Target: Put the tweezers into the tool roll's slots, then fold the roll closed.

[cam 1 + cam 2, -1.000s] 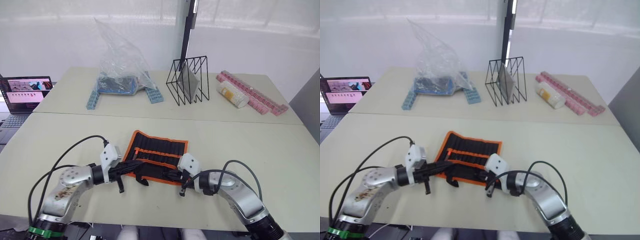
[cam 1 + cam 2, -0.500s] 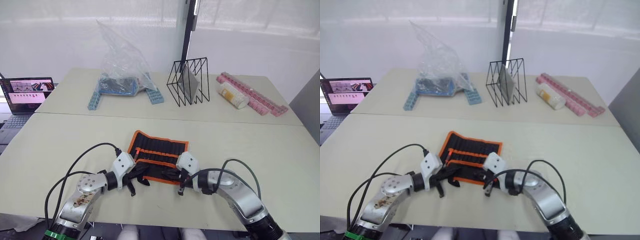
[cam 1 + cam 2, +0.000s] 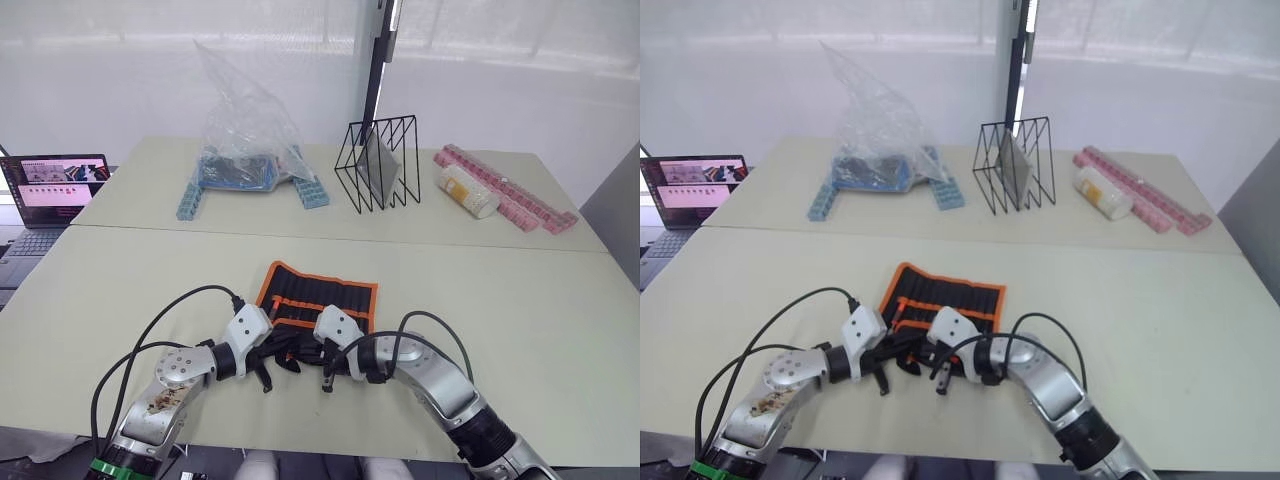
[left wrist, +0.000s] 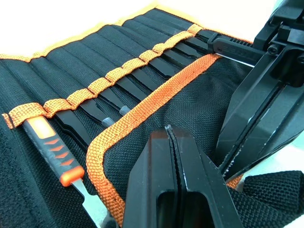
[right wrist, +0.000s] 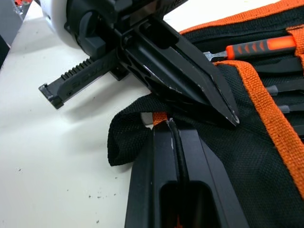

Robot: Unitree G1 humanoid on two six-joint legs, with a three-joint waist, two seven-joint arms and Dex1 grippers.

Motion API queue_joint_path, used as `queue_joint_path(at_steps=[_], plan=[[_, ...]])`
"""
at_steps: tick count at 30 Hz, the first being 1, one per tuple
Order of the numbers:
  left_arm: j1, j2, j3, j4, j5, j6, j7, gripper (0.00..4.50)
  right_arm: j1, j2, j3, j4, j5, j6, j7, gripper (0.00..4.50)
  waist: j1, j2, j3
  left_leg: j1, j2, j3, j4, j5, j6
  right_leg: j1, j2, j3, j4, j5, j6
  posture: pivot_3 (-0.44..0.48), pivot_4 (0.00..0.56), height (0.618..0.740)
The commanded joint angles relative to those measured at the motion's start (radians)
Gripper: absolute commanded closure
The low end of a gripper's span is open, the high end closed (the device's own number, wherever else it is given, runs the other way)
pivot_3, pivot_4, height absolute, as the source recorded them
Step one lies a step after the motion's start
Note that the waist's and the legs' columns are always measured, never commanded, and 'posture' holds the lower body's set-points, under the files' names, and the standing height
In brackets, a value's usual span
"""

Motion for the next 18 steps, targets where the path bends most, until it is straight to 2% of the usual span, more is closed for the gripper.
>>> queue_joint_path(at_steps=[1, 11, 15, 18], plan=[[0.024, 0.021, -0.008, 0.029, 0.016, 0.010, -0.013, 4.48, 0.052, -0.072, -0.029, -0.006, -0.013, 0.030, 0.017, 4.50, 0.001, 0.001, 0.000, 0.000, 0.000, 0.000, 0.000, 0.000, 0.000, 0.001, 0.000, 0.000, 0.000, 0.000, 0.000, 0.000, 0.150, 0.718], [0.028, 0.036, -0.012, 0.056, 0.027, -0.020, -0.029, 4.48, 0.204, -0.249, -0.163, -0.160, 0.094, 0.191, 0.035, 4.50, 0.000, 0.003, -0.003, 0.002, 0.000, 0.000, -0.001, 0.000, 0.000, 0.003, 0.000, 0.000, -0.002, -0.001, 0.001, 0.000, 0.150, 0.718], [0.028, 0.034, -0.016, 0.058, 0.028, -0.026, -0.029, 4.48, 0.237, -0.290, -0.181, -0.219, 0.120, 0.235, 0.033, 4.50, 0.000, 0.002, -0.003, 0.003, 0.000, 0.000, -0.001, 0.000, 0.000, 0.003, 0.000, 0.000, -0.002, -0.001, 0.001, 0.000, 0.150, 0.718], [0.027, 0.034, -0.025, 0.068, 0.035, -0.032, -0.030, 4.48, 0.245, -0.273, -0.178, -0.253, 0.136, 0.239, 0.020, 4.50, 0.000, 0.002, -0.003, 0.003, 0.000, 0.000, -0.001, 0.000, 0.000, 0.003, 0.000, 0.000, -0.003, -0.001, 0.001, 0.000, 0.150, 0.718]])
